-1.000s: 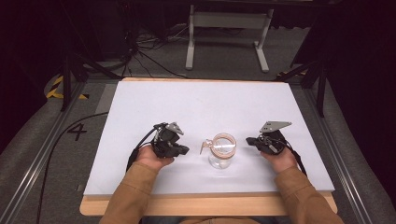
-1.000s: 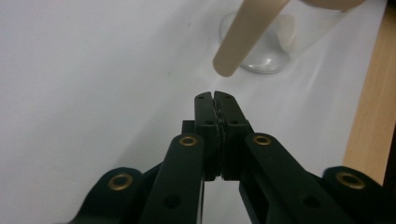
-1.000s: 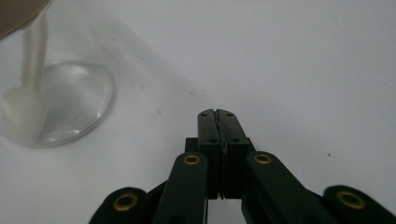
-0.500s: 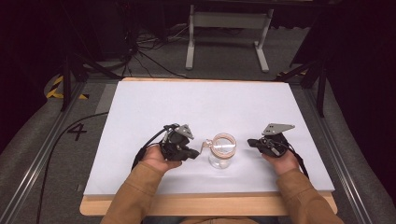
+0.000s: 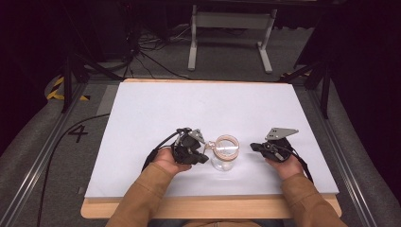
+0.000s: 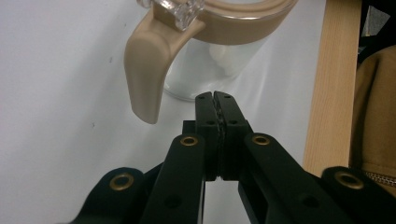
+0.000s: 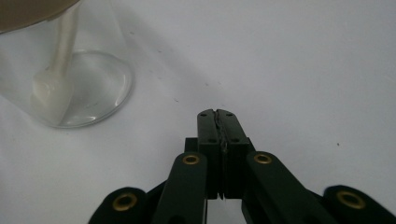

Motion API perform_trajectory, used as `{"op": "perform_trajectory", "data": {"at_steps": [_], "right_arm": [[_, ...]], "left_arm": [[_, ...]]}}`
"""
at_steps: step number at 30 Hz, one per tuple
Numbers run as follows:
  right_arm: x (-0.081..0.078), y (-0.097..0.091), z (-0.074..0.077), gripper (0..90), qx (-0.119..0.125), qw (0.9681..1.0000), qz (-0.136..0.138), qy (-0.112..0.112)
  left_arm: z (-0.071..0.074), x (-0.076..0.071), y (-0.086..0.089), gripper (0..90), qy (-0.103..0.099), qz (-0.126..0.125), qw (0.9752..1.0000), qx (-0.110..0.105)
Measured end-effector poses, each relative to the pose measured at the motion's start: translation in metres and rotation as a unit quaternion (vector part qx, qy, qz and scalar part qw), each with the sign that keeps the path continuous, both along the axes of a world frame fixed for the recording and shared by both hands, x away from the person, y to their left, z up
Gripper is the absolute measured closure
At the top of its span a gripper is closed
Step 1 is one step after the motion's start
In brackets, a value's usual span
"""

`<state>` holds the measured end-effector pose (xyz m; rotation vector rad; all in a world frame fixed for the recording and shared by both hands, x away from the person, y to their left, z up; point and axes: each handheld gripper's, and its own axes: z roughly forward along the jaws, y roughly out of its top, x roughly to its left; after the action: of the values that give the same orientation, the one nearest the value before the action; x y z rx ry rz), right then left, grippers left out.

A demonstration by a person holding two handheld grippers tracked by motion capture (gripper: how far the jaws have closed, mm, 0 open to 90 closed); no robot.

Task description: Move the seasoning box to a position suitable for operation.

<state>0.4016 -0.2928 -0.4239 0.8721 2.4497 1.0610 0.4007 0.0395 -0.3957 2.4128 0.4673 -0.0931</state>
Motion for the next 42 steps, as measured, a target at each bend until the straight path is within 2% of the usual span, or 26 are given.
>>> {"op": "perform_trajectory", "data": {"at_steps": [7,13,18,21,29,34,37,42], "right_arm": [[-0.005,-0.004,0.0,89.5,-0.001,1.0,-0.006,-0.004],[-0.008,-0.008,0.0,89.4,-0.001,0.9999,-0.01,-0.004],[-0.011,-0.01,0.0,89.4,-0.002,0.9999,-0.013,-0.007],[-0.012,-0.011,0.0,89.4,-0.002,0.9999,-0.015,-0.007],[-0.018,-0.017,0.0,89.5,-0.002,0.9997,-0.024,-0.007],[-0.022,-0.021,-0.001,89.5,-0.004,0.9995,-0.03,-0.006],[-0.023,-0.021,-0.001,89.5,-0.003,0.9994,-0.032,-0.007],[-0.022,-0.02,-0.001,89.6,-0.002,0.9995,-0.03,-0.006]], "left_arm": [[-0.002,0.008,0.001,89.6,0.008,0.016,0.9998,0.0],[-0.003,0.013,0.001,89.6,0.015,0.015,0.9998,-0.001],[-0.002,0.015,0.0,89.7,0.009,0.013,0.9999,0.004],[-0.002,0.017,0.0,89.8,-0.001,0.02,0.9998,-0.002],[-0.002,0.026,0.004,89.7,-0.003,0.04,0.9991,-0.014],[-0.005,0.035,0.006,89.2,-0.018,0.066,0.9972,-0.031],[-0.006,0.036,0.006,89.2,-0.025,0.072,0.9966,-0.033],[-0.004,0.036,0.007,87.3,-0.02,0.071,0.9967,-0.033]]}}
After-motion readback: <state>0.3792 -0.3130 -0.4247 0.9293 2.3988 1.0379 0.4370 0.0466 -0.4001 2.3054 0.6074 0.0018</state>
